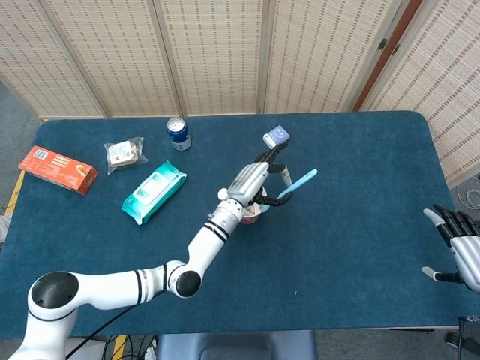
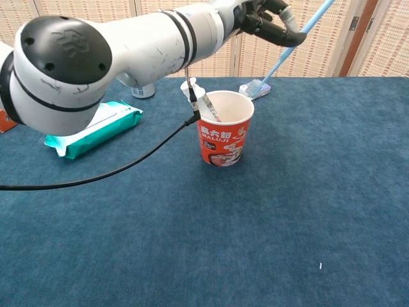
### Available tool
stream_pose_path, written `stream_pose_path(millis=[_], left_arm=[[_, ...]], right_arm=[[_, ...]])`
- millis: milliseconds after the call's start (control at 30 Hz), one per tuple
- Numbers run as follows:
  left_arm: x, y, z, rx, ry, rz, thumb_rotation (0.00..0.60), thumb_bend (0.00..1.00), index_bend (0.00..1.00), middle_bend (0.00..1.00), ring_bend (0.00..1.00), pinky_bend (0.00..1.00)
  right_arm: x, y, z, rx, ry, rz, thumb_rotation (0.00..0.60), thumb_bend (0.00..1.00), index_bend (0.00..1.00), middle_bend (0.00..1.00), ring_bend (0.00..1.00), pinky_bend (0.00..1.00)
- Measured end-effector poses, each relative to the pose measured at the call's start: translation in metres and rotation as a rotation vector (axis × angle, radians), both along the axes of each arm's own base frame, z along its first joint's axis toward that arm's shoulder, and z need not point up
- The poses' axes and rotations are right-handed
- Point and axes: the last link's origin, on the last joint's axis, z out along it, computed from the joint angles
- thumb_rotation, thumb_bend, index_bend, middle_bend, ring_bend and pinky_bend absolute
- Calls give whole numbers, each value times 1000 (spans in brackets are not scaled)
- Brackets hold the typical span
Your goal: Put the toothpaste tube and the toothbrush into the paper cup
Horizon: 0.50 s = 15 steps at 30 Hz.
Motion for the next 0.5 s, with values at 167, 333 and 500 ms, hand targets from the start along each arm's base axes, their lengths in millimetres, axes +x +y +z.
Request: stream_pose_path(millis=[167,333,500], left_arm=[[-8,6,-7,-14,4,13,600,436,641,0,0,0],[-14,10,-13,-19,12,21,600,436,641,0,0,0],[-21,16,-17,-17,21,35,600,437,633,0,0,0]], right_arm=[[-1,-2,-1,0,2,-7,600,0,68,0,0,47],[-2,-2,0,-4,2,-10,600,0,68,0,0,47],[-3,-2,0,-4,3,-13,600,0,68,0,0,47]])
